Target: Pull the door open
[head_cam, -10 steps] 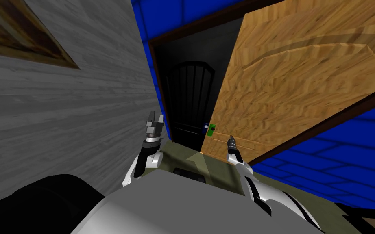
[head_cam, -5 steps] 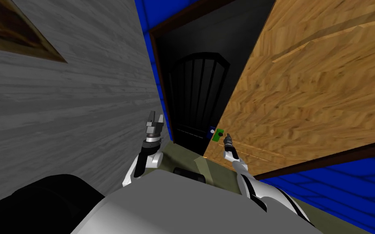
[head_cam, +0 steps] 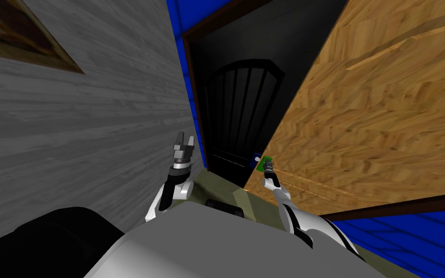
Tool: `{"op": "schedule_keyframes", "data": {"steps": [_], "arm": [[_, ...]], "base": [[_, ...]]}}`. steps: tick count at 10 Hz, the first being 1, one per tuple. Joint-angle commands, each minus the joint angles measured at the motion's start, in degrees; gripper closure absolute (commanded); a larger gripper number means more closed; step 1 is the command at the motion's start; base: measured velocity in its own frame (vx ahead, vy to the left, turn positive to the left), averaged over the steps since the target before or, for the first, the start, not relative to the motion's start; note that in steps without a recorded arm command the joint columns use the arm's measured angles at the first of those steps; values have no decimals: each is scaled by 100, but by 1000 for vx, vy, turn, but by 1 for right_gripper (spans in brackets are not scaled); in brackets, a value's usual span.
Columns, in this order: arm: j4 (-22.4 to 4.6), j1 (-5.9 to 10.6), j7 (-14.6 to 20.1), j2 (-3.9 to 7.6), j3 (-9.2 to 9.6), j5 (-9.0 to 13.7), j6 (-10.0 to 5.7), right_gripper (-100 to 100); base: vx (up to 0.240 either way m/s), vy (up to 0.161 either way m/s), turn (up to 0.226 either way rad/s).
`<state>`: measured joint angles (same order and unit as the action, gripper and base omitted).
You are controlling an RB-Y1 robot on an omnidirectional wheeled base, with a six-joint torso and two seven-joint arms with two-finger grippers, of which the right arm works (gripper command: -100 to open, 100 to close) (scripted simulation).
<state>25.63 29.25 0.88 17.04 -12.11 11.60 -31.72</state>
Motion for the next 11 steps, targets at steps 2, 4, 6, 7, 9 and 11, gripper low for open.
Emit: {"op": "schedule_keyframes", "data": {"steps": [2, 4, 6, 7, 9, 11], "arm": [[1, 1, 0, 3, -1, 1, 0, 100], [1, 1, 0, 3, -1, 1, 0, 100], [-35, -92, 8, 96, -47, 20, 7, 100], [-46, -122, 11, 131, -64, 27, 8, 100], [159, -175, 23, 193, -88, 37, 11, 100], [209, -206, 33, 123, -28, 10, 78, -100]], "base": [[-9, -4, 10], [0, 0, 0], [-32, -22, -32], [-124, -93, -92], [-151, -122, -144], [-120, -40, 5]]}}
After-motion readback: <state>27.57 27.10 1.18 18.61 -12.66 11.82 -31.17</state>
